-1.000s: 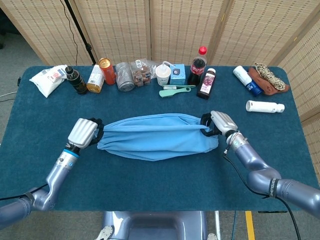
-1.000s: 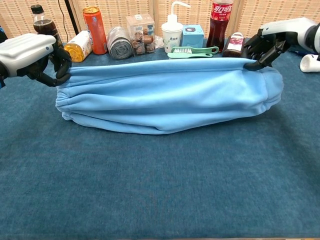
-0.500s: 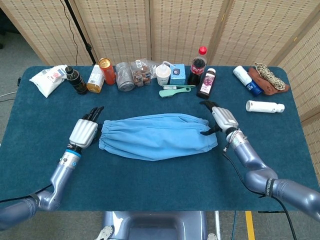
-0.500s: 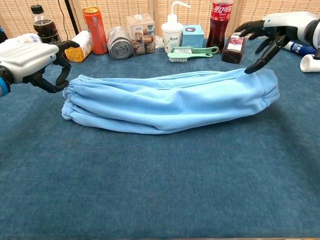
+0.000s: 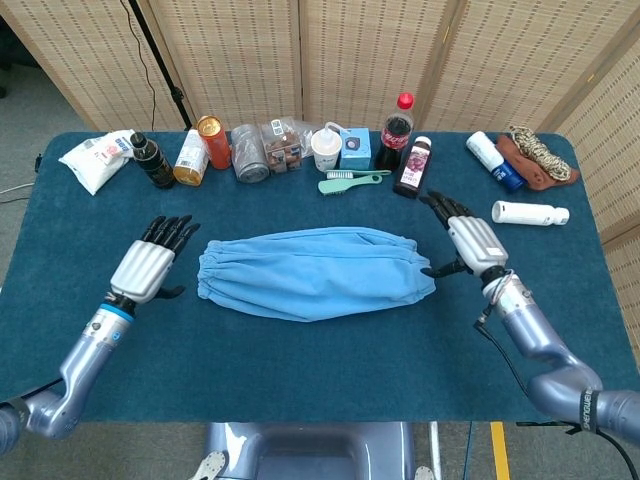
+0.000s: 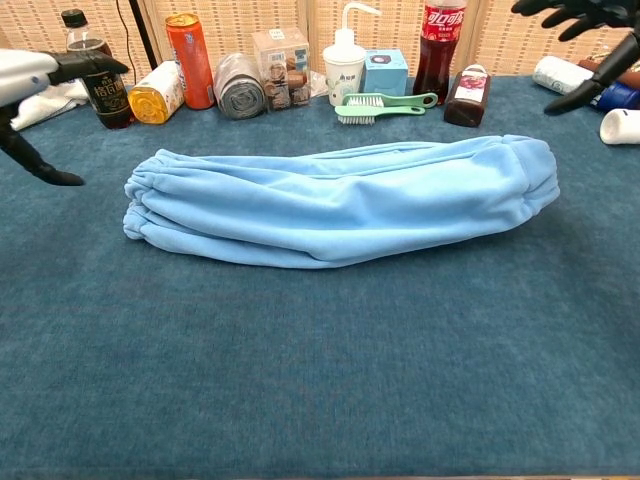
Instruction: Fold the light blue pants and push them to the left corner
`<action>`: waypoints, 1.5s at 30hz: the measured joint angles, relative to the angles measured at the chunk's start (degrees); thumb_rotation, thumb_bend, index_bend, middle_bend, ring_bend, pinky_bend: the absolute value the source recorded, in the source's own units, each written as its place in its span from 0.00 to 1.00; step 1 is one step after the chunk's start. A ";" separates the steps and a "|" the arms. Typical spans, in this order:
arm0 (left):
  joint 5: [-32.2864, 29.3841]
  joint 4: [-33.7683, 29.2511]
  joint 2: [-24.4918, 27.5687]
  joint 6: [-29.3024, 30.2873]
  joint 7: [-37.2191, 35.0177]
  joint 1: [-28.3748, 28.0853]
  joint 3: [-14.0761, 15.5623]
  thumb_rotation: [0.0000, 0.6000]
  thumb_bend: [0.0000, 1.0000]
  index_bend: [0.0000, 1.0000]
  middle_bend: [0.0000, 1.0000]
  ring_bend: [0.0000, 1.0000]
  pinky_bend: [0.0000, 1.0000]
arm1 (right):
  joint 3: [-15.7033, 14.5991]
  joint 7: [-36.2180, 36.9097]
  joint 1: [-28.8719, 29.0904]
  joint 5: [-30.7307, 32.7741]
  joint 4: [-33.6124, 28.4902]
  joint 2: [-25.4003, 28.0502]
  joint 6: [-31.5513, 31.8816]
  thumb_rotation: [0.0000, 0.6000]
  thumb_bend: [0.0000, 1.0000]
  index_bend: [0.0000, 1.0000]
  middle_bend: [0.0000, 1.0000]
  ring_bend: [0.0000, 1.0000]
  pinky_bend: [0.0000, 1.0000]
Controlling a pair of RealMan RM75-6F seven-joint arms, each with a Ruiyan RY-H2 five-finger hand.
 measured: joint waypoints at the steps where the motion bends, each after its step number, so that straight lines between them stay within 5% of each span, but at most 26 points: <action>1: 0.60 -0.68 1.00 0.95 -0.64 0.57 0.25 1.00 0.09 0.00 0.00 0.00 0.00 | -0.50 0.44 -0.54 -1.39 -0.17 0.36 0.39 1.00 0.00 0.00 0.00 0.00 0.07; 7: 1.80 -4.84 6.43 5.52 -1.74 4.15 1.28 1.00 0.09 0.00 0.00 0.00 0.00 | -5.04 2.49 -3.52 -11.71 1.31 1.02 3.55 1.00 0.00 0.00 0.00 0.00 0.08; 17: -0.94 -12.24 13.99 10.72 -4.94 11.21 2.63 1.00 0.09 0.00 0.00 0.00 0.00 | -10.98 4.17 -4.56 -29.51 13.93 -5.19 14.16 1.00 0.00 0.08 0.00 0.00 0.11; 32: -2.08 -13.14 16.22 15.40 -15.32 17.70 3.47 1.00 0.09 0.00 0.00 0.00 0.00 | -13.50 -3.39 -2.35 -32.84 20.36 -10.45 12.98 1.00 0.00 0.25 0.03 0.00 0.17; 45: -1.75 -11.84 16.44 15.28 -17.64 18.80 2.60 1.00 0.09 0.00 0.00 0.00 0.00 | -13.22 -11.63 -1.02 -30.99 31.47 -16.70 10.15 1.00 0.00 0.28 0.06 0.00 0.17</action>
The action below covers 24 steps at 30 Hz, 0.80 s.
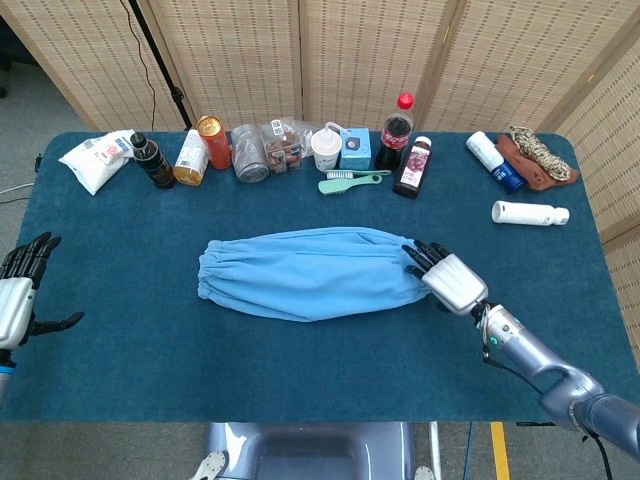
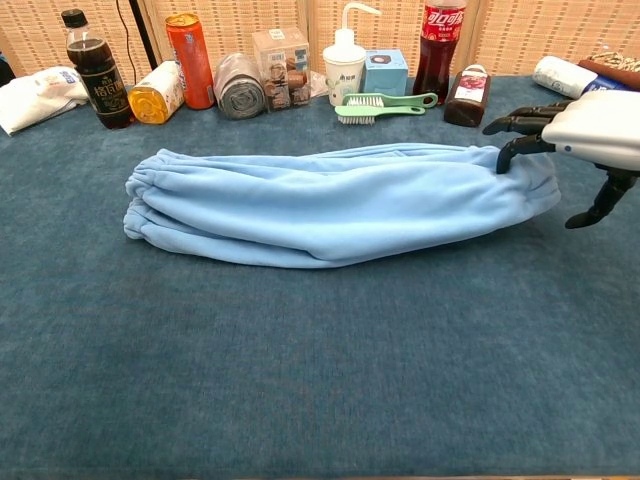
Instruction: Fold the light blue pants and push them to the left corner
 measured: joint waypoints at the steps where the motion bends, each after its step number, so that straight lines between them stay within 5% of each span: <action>1: 0.06 0.08 -0.06 -0.05 0.06 0.00 -0.01 1.00 0.09 0.00 0.00 0.00 0.00 | 0.16 -0.21 0.09 0.50 0.71 -0.50 -0.38 1.00 0.00 0.29 0.07 0.00 0.18; 9: 0.27 0.69 -0.29 -0.36 -0.62 0.28 -0.47 1.00 0.09 0.00 0.00 0.00 0.00 | 1.30 1.12 0.47 2.87 7.40 -5.04 -0.01 1.00 0.20 0.36 0.16 0.02 0.26; 13: 0.50 0.83 -0.15 -0.52 -1.38 0.50 -0.64 1.00 0.09 0.00 0.00 0.00 0.00 | 0.99 3.67 0.36 2.49 10.22 -6.88 2.30 1.00 0.34 0.45 0.27 0.15 0.37; 18: 0.77 0.91 -0.02 -0.64 -2.24 0.72 -0.77 1.00 0.09 0.00 0.00 0.00 0.00 | 0.60 7.13 0.06 1.49 14.24 -9.53 6.76 1.00 0.64 0.56 0.49 0.36 0.54; 24: 1.03 1.10 0.06 -1.03 -2.79 0.89 -0.83 1.00 0.09 0.00 0.00 0.00 0.00 | 0.69 13.42 -0.28 1.45 18.03 -12.25 9.77 1.00 0.70 0.58 0.51 0.38 0.56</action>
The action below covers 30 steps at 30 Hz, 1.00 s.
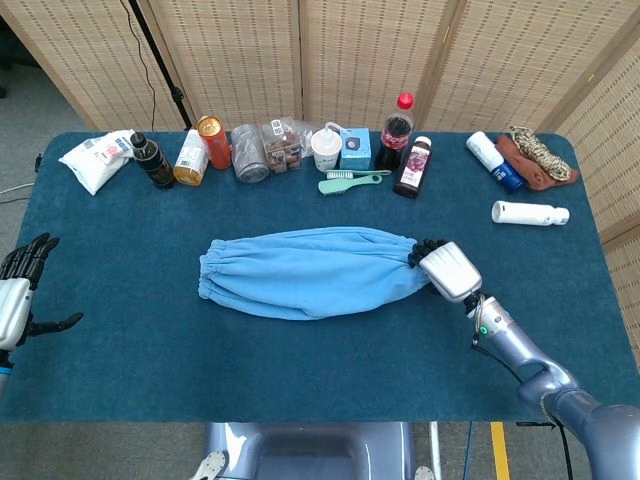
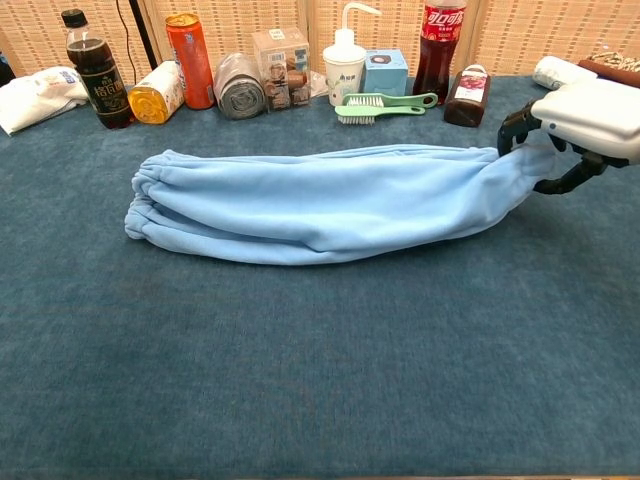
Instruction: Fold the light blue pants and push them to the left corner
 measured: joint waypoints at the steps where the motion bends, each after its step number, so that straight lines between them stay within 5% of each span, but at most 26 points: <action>1: 0.02 0.02 0.04 -0.06 -0.16 0.03 -0.04 1.00 0.09 0.00 0.00 0.00 0.00 | 0.06 1.12 -0.05 0.07 0.01 -0.20 0.45 1.00 0.70 0.58 0.51 0.38 0.56; 13: 0.67 -0.10 0.51 -0.15 -1.36 0.54 -0.17 1.00 0.09 0.00 0.00 0.00 0.00 | 3.84 5.39 1.68 2.77 -9.59 0.27 2.90 1.00 0.71 0.60 0.52 0.39 0.58; 30: 0.83 1.39 1.25 -0.81 -5.34 0.97 -0.62 1.00 0.09 0.00 0.00 0.00 0.00 | 14.97 -11.34 11.63 14.04 -28.87 0.33 -8.72 1.00 0.71 0.61 0.53 0.40 0.58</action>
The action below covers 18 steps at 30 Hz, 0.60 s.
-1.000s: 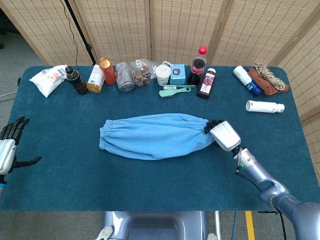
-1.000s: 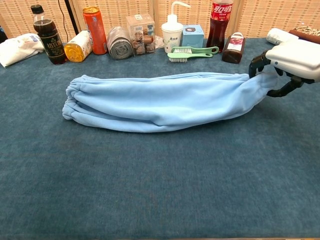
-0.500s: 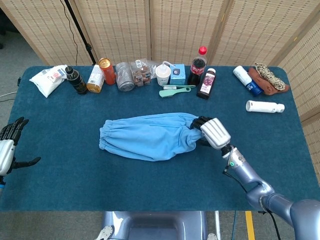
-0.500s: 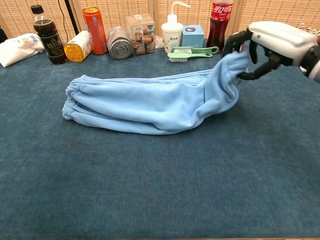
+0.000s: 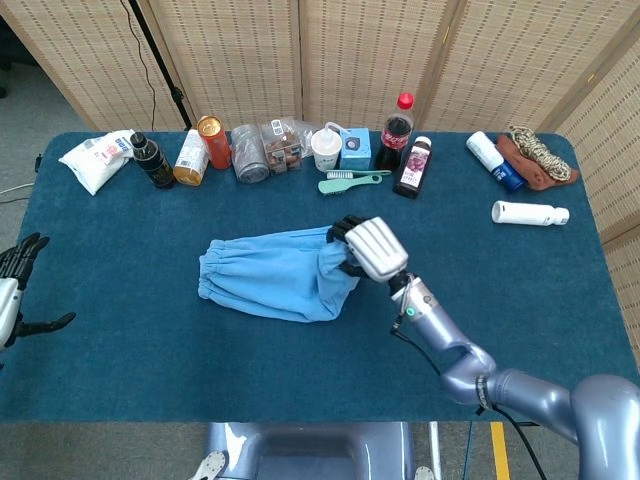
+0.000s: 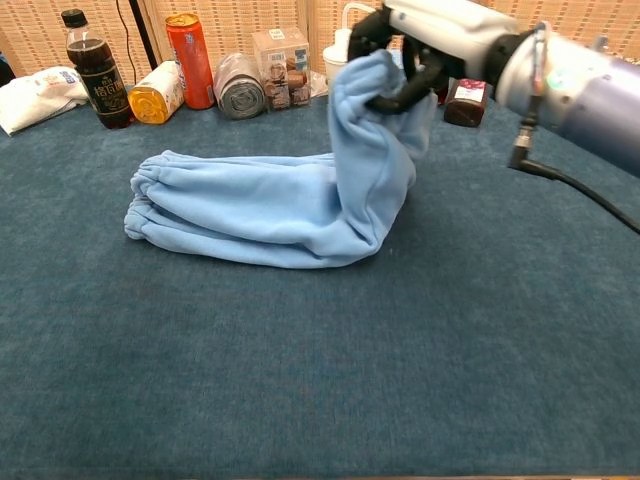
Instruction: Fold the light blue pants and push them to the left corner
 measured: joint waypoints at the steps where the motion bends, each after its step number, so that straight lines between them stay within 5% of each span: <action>1: -0.08 0.09 0.05 -0.02 -0.41 0.01 -0.12 1.00 0.09 0.00 0.00 0.00 0.00 | 0.73 -1.09 0.77 1.07 -0.72 -0.45 -0.86 1.00 0.71 0.61 0.53 0.40 0.58; 11: -0.38 0.97 0.60 -0.05 -3.25 0.37 -0.71 1.00 0.09 0.00 0.00 0.00 0.00 | 5.51 -11.70 8.15 10.25 -2.89 -9.53 -5.90 1.00 0.71 0.61 0.53 0.40 0.58; 18: 0.03 1.37 0.78 -0.35 -4.30 0.51 -0.58 1.00 0.09 0.00 0.00 0.00 0.00 | 6.55 -14.94 11.97 12.47 2.12 -15.93 -7.15 1.00 0.71 0.61 0.53 0.40 0.58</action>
